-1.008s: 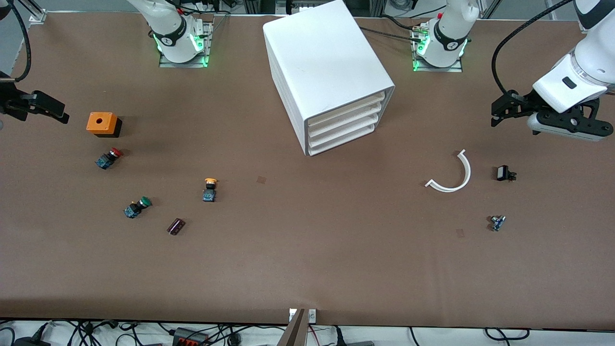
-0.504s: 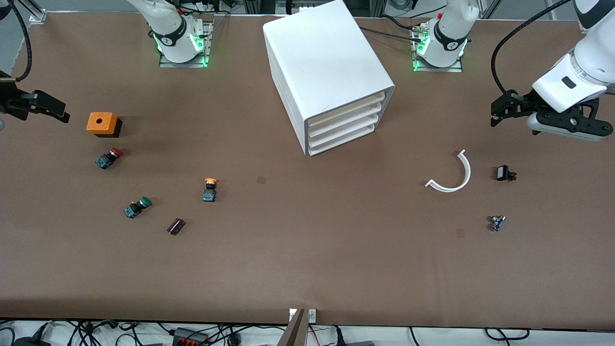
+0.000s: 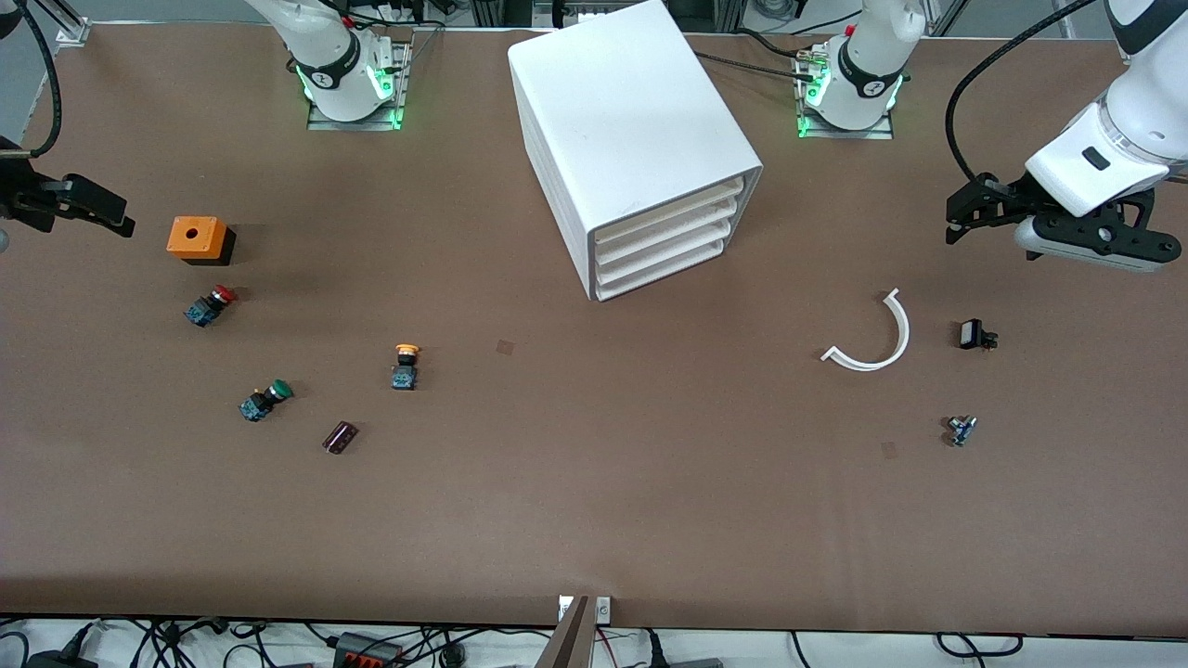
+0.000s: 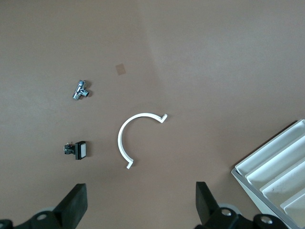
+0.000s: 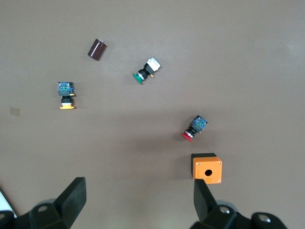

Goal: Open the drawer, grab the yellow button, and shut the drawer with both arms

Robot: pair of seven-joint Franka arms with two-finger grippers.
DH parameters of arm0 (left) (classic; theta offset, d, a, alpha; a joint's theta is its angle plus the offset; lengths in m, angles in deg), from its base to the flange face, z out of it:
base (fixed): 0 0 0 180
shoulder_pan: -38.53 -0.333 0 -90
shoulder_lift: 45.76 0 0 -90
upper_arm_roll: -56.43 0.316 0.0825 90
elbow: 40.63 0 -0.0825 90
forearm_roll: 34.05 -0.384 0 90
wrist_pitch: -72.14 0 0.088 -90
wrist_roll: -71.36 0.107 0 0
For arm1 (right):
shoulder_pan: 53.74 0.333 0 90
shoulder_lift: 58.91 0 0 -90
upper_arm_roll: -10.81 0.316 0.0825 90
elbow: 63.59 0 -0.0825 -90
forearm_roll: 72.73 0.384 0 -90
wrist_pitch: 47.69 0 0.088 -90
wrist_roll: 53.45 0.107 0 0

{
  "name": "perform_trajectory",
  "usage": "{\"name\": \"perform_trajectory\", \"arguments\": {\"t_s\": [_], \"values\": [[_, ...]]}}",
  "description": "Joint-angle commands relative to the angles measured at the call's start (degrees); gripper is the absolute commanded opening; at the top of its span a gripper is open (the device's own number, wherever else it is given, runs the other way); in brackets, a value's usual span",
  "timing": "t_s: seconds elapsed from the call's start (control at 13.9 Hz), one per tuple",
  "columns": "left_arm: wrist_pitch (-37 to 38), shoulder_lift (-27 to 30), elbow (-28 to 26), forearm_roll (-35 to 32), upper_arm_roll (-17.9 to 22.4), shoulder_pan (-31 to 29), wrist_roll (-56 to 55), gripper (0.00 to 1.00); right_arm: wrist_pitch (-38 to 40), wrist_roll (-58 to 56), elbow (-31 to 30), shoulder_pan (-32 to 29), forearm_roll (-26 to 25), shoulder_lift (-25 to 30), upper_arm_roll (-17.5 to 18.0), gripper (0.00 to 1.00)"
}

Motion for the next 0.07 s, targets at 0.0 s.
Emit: {"name": "perform_trajectory", "arguments": {"t_s": [0.0], "values": [[1.6, -0.6, 1.7, 1.1, 0.0, 0.2, -0.3, 1.0, 0.2, -1.0, -0.8, -0.6, -0.6, 1.2, 0.7, 1.0]]}}
